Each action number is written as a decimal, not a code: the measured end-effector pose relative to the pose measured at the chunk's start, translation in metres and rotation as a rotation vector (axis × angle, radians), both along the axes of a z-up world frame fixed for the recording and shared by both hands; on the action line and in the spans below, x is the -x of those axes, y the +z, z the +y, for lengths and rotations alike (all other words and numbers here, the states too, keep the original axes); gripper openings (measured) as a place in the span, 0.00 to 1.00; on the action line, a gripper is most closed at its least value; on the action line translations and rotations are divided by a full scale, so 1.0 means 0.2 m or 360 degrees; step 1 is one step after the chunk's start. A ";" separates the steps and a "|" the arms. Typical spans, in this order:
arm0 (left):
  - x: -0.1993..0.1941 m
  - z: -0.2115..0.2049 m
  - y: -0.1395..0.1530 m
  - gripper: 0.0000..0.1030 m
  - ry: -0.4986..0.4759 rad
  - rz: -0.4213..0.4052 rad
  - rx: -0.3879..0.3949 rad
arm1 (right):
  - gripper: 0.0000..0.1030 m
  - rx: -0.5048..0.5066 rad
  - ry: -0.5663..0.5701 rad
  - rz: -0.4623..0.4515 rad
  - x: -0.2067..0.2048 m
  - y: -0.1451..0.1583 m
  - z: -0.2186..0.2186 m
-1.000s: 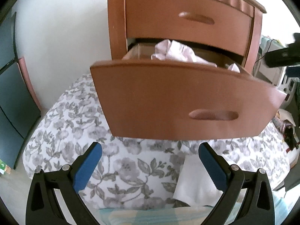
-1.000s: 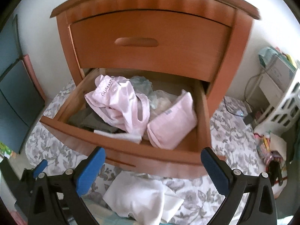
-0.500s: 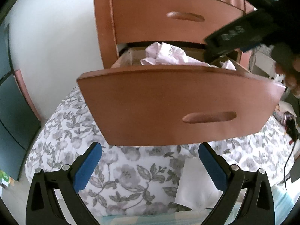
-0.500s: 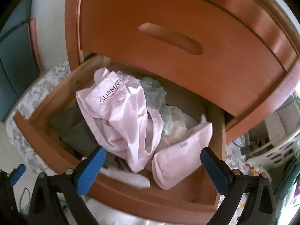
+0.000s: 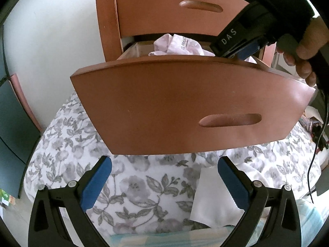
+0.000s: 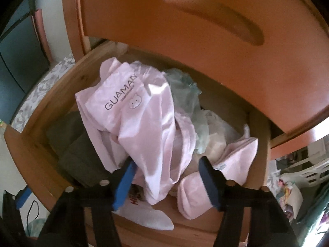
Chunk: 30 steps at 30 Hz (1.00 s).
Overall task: Take underwear out of drawer
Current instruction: 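Reach the right gripper into the open drawer toward the pink shirt, then close the right gripper on the pink shirt printed GUAMA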
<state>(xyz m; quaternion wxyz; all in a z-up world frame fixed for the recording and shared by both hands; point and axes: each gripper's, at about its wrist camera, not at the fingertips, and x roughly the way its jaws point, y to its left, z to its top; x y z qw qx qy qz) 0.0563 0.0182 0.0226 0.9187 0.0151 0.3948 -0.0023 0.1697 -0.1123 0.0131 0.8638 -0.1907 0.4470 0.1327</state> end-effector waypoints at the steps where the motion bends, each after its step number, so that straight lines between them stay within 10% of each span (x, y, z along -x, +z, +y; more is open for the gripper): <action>1: 0.00 0.00 0.00 0.99 -0.0001 0.0005 0.0002 | 0.58 0.0012 0.0002 -0.0001 0.00 -0.01 0.01; 14: -0.03 0.01 -0.04 0.99 0.0003 0.0076 0.0012 | 0.14 -0.0012 -0.0102 -0.0133 -0.03 -0.01 -0.03; 30: -0.07 0.01 -0.09 0.99 0.0004 0.0149 0.0010 | 0.04 -0.0164 -0.0222 -0.0527 0.09 0.26 -0.16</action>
